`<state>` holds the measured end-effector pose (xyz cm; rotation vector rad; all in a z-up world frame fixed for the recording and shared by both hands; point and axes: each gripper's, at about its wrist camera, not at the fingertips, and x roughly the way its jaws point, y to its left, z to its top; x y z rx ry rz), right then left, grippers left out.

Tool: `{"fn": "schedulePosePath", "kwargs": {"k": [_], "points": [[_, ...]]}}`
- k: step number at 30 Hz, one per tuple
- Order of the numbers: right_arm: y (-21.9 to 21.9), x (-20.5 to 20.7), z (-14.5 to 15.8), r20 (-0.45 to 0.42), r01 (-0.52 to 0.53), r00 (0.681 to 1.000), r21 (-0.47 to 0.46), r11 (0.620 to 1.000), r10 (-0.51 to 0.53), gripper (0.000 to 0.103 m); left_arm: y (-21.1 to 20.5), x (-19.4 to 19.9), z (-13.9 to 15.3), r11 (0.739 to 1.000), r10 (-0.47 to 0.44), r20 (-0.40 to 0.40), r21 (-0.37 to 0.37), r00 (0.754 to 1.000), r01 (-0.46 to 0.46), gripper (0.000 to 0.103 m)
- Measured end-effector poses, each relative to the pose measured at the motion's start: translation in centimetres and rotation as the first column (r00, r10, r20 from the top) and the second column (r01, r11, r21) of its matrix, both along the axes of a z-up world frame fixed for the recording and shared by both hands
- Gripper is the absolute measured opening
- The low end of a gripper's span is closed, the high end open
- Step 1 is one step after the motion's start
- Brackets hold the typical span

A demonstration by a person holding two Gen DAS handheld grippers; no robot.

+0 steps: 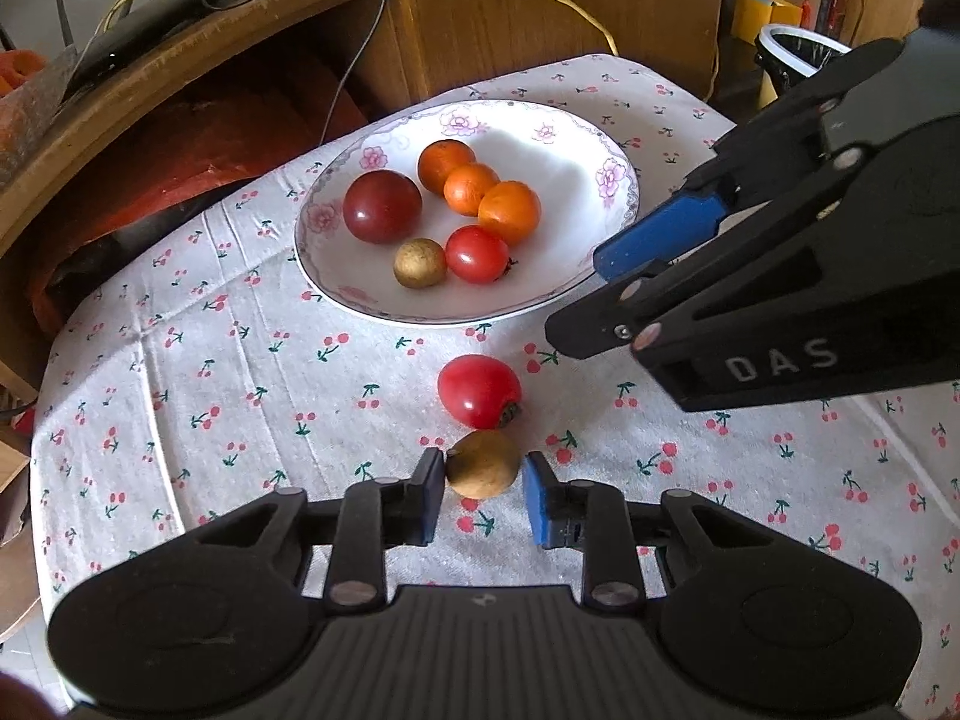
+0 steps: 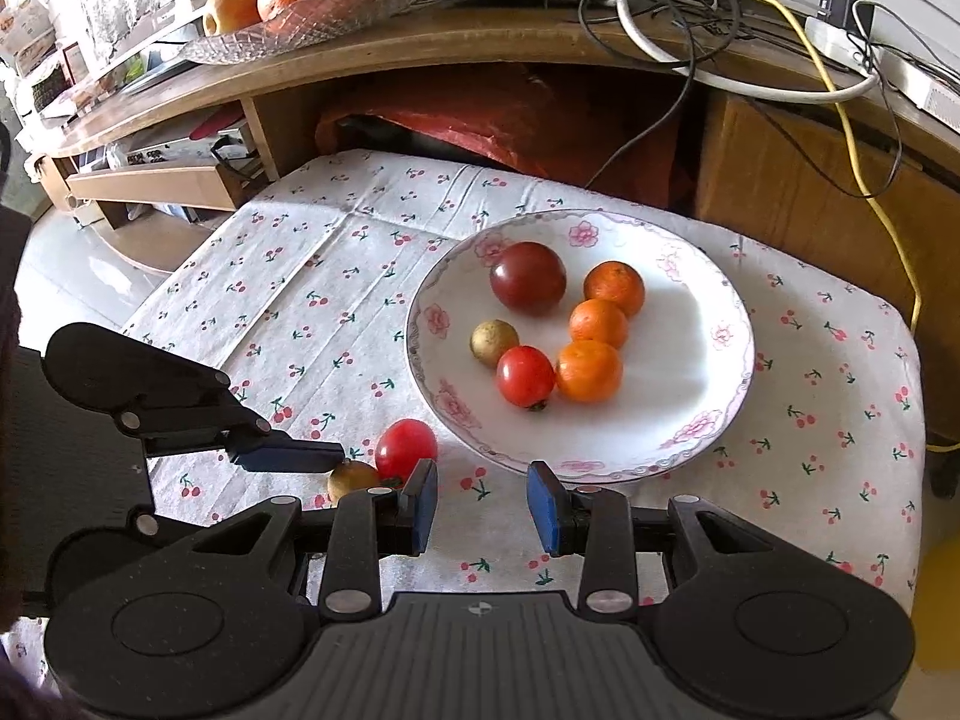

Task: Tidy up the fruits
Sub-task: 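Move the left gripper to the brown fruit while the right moves to the red tomato, then grasp the brown fruit with the left gripper while the right grasps the red tomato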

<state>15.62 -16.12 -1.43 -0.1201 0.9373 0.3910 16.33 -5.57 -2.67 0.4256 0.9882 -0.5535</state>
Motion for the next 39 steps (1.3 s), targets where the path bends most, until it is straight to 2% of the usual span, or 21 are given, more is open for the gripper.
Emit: {"fn": "schedulePosePath", "kwargs": {"k": [16, 22, 27, 39], "points": [[2.8, 1.4, -1.9, -0.059, -0.035, 0.998, 0.029, 0.999, 0.037, 0.031, 2.3, -0.4, 0.0, 0.999, 0.018, -0.015, -0.034, 1.0, -0.019, 0.034], [3.5, 2.0, -2.1, -0.063, -0.039, 0.997, 0.057, 0.998, 0.043, 0.031, 2.5, -0.2, 0.1, 0.997, 0.018, -0.027, -0.077, 0.999, -0.02, 0.034], [3.2, 2.4, -2.3, -0.098, -0.026, 0.995, 0.102, 0.994, 0.036, 0.02, 2.6, 0.2, -0.1, 0.993, 0.025, -0.043, -0.112, 0.999, -0.029, 0.035], [2.0, 1.6, -1.7, -0.103, -0.004, 0.995, 0.105, 0.994, 0.014, 0.019, 1.9, 0.6, -0.9, 0.995, 0.019, -0.027, -0.102, 0.999, -0.022, 0.036]]}}
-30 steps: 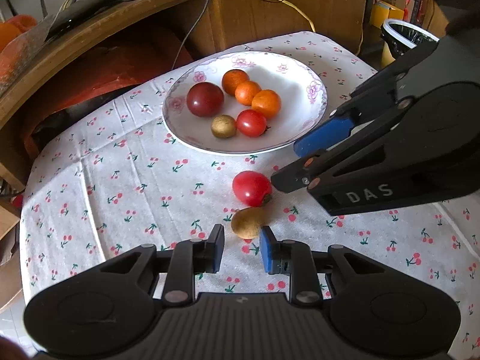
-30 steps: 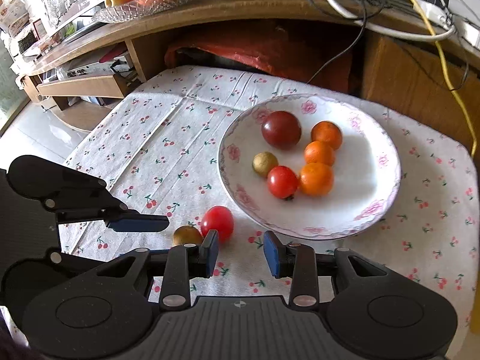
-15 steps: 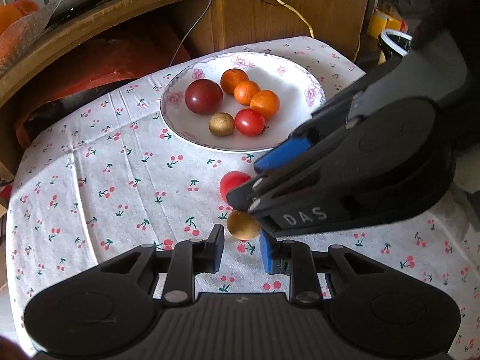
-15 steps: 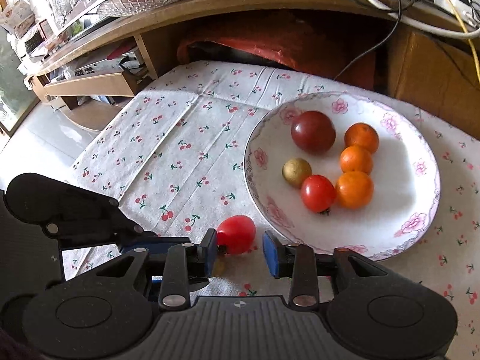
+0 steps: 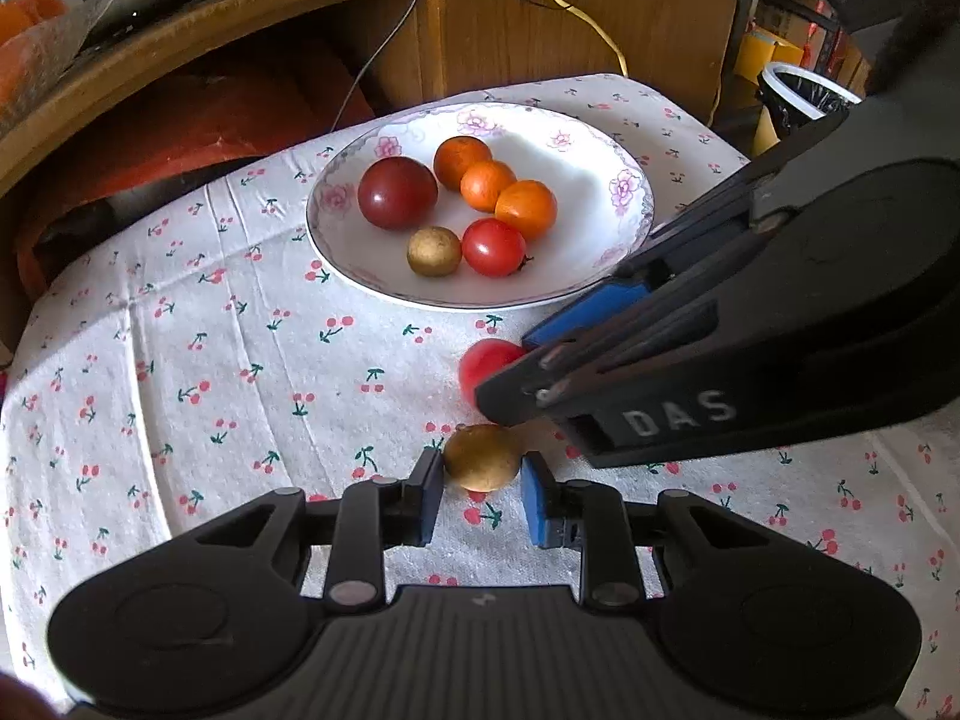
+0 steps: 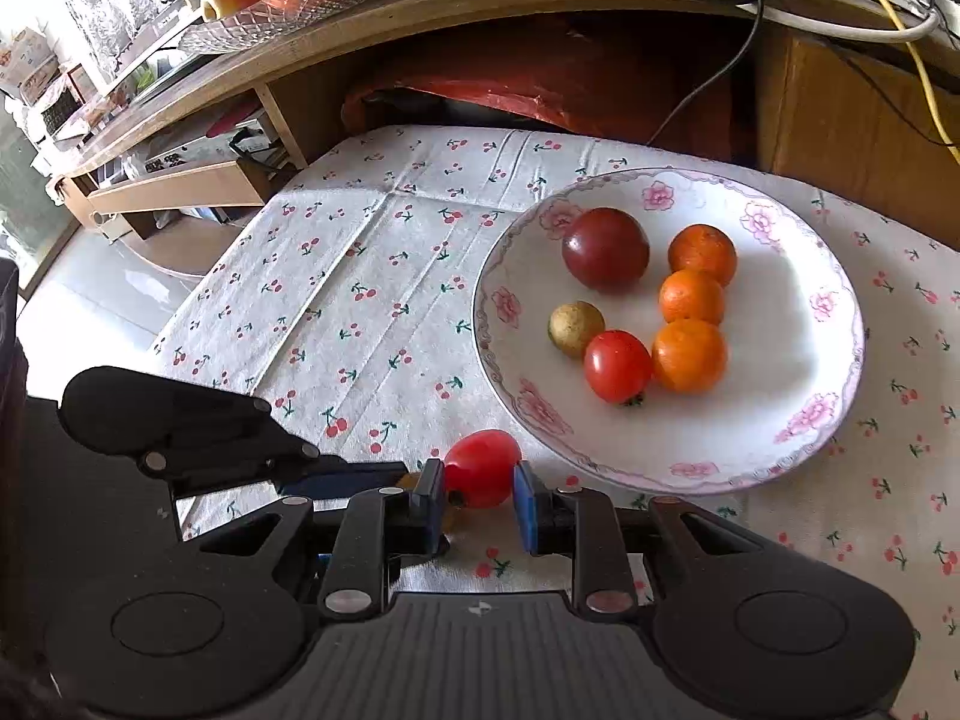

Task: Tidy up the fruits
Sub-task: 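Grasp the brown fruit with the left gripper while the right grasps the red tomato, then carry the brown fruit and red tomato in both grippers over the bowl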

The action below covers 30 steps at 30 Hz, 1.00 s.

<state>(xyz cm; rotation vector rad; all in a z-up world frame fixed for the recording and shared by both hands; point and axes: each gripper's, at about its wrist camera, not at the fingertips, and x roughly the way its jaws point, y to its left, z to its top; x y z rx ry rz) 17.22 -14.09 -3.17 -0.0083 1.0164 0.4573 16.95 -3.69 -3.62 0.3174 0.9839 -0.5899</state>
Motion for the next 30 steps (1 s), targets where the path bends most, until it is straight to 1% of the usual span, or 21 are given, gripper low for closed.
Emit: {"fn": "schedulePosePath", "kwargs": {"k": [6, 14, 20, 25, 30], "points": [[-0.9, -1.3, 0.5, 0.005, 0.006, 1.0, -0.029, 1.0, -0.006, 0.019, 0.4, -0.2, 0.3, 1.0, -0.006, -0.003, -0.001, 1.0, 0.006, 0.036], [-1.0, -3.5, 0.7, 0.05, 0.002, 0.999, -0.145, 0.989, 0.005, 0.019, 0.2, -1.0, 1.0, 1.0, -0.026, 0.016, 0.014, 1.0, 0.026, 0.036], [-1.2, -4.4, 1.4, 0.089, 0.013, 0.996, -0.175, 0.985, 0.003, 0.019, -0.5, -1.3, 2.2, 0.999, -0.038, 0.046, 0.002, 0.998, 0.038, 0.036], [-1.1, -5.0, 2.4, 0.138, 0.019, 0.99, -0.198, 0.98, 0.008, 0.019, -0.9, -1.1, 3.2, 0.999, -0.031, 0.072, -0.007, 0.997, 0.032, 0.036], [-1.4, -5.1, 2.8, 0.17, 0.035, 0.985, -0.221, 0.975, 0.003, 0.019, -1.4, -0.9, 3.8, 1.0, -0.025, 0.092, -0.009, 0.995, 0.026, 0.036]]}}
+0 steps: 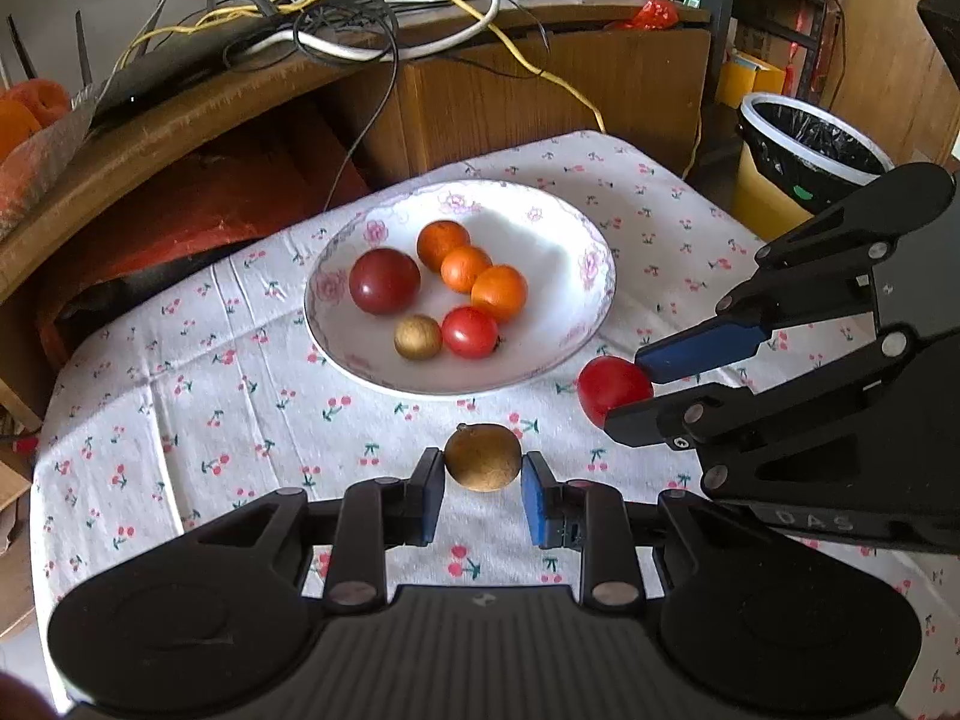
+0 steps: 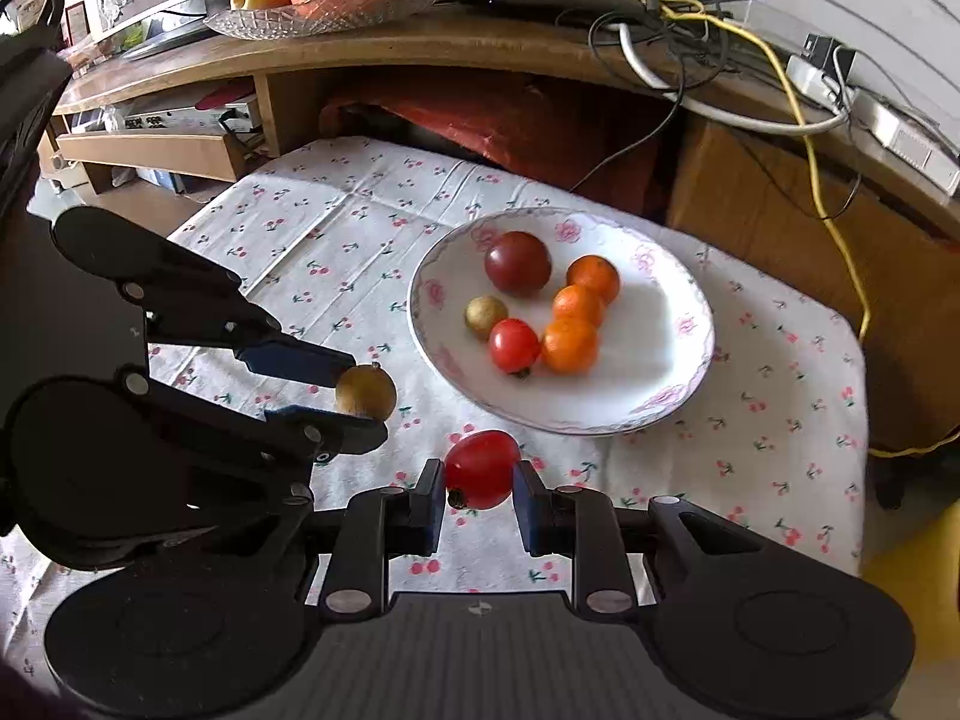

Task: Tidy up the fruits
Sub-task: 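Carry the brown fruit and red tomato in both grippers over the bowl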

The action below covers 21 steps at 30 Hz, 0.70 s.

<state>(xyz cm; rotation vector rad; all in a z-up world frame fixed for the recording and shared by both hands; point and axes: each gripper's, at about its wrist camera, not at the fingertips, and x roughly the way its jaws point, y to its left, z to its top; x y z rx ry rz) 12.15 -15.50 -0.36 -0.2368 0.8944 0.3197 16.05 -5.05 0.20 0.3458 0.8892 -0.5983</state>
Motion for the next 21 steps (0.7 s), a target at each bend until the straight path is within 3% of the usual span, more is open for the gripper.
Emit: {"fn": "schedulePosePath", "kwargs": {"k": [21], "points": [[-0.9, 1.3, 1.2, 0.086, 0.051, 0.995, -0.036, 0.998, -0.047, 0.02, -1.8, 1.8, 1.3, 1.0, 0.024, 0.075, 0.015, 0.997, -0.025, 0.036]]}}
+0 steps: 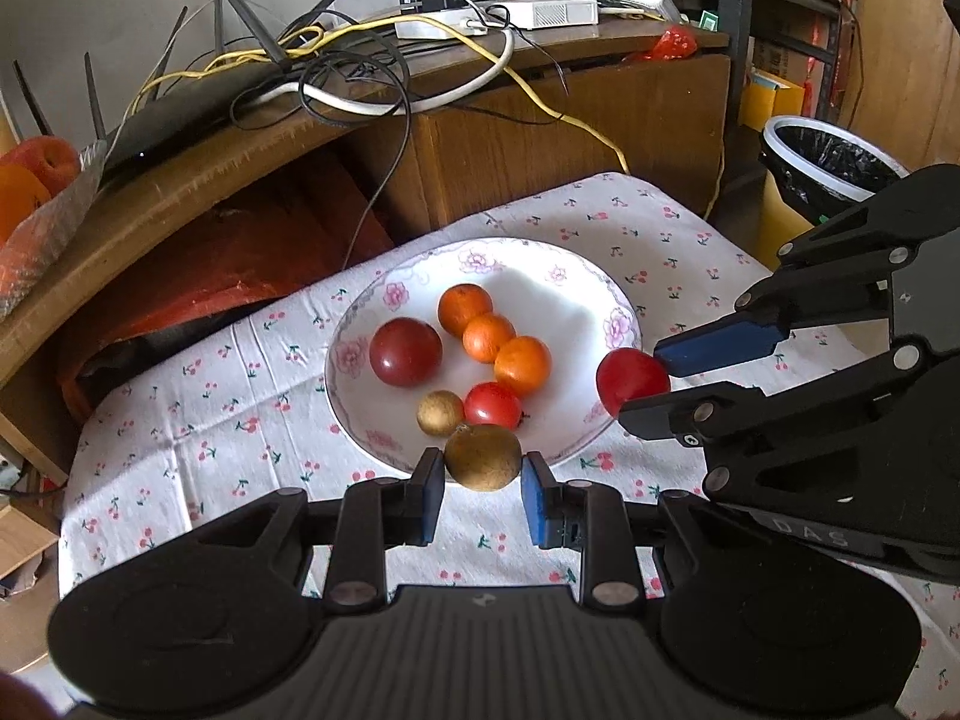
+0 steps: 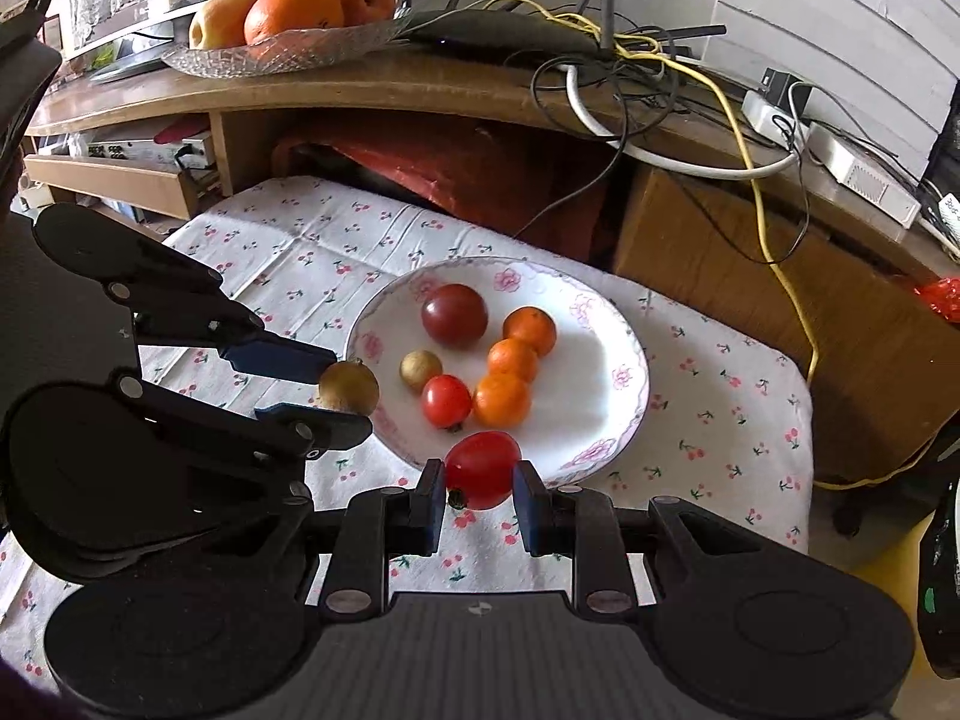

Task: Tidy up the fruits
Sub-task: 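Carry the brown fruit and red tomato in both grippers over the bowl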

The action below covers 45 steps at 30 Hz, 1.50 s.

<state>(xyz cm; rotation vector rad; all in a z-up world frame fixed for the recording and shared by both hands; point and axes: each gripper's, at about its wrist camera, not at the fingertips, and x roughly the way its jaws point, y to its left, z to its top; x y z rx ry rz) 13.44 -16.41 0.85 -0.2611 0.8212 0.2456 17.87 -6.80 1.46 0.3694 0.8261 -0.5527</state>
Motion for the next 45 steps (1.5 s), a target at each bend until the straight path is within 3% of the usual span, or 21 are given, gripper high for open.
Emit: {"fn": "schedulePosePath", "kwargs": {"k": [22, 45], "points": [[-1.3, 1.9, -0.2, 0.016, 0.049, 0.999, 0.009, 0.999, -0.05, 0.02, -1.5, 2.2, -0.2, 0.999, 0.027, 0.033, 0.015, 0.999, -0.028, 0.036], [-1.7, 5.3, -1.4, -0.002, 0.082, 0.997, 0.046, 0.996, -0.082, 0.023, -1.6, 5.4, -1.7, 0.994, 0.105, 0.001, -0.006, 0.994, -0.105, 0.035]]}}
